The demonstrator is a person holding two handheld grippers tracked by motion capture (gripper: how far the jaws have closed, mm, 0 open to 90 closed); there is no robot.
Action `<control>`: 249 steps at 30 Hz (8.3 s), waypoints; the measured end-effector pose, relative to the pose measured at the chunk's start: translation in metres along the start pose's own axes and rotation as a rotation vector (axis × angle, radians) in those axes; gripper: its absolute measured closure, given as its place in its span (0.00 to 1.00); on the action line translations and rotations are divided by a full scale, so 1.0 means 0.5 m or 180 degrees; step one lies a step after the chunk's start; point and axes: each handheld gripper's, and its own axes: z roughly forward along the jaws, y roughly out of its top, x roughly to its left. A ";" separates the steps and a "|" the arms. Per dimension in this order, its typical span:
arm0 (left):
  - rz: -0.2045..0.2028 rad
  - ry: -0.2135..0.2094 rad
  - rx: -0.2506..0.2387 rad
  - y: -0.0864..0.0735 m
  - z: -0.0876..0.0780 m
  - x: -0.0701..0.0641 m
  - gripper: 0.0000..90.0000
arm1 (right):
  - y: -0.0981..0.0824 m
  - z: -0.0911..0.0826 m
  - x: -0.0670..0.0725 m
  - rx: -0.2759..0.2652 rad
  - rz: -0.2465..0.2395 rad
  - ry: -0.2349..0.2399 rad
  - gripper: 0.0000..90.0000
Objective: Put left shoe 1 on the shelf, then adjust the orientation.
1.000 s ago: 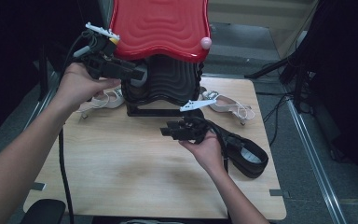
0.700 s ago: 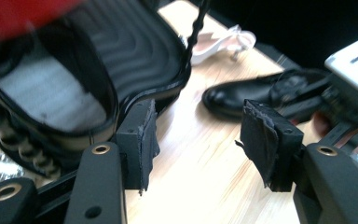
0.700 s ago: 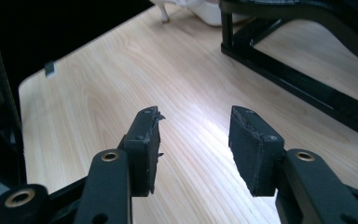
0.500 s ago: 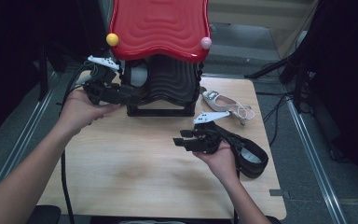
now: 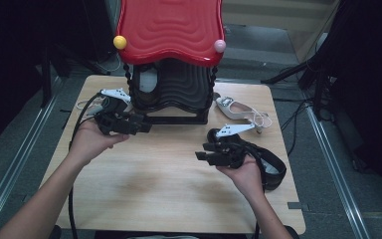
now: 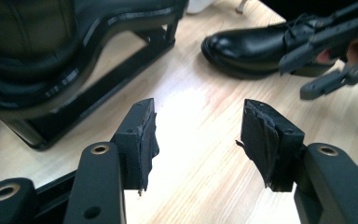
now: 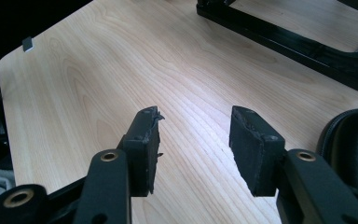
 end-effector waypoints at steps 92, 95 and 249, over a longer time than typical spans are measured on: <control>-0.0245 -0.0250 0.0029 -0.144 0.080 0.017 0.77 | -0.057 -0.083 -0.071 0.0471 0.0572 -0.0375 0.91; -0.0278 -0.0245 0.0024 -0.152 0.075 0.018 0.77 | -0.041 -0.057 -0.061 0.0502 0.0548 -0.0311 0.91; 0.0022 -0.0565 -0.0073 0.073 0.036 0.011 1.00 | 0.030 0.101 0.080 0.1005 0.0836 -0.0193 0.68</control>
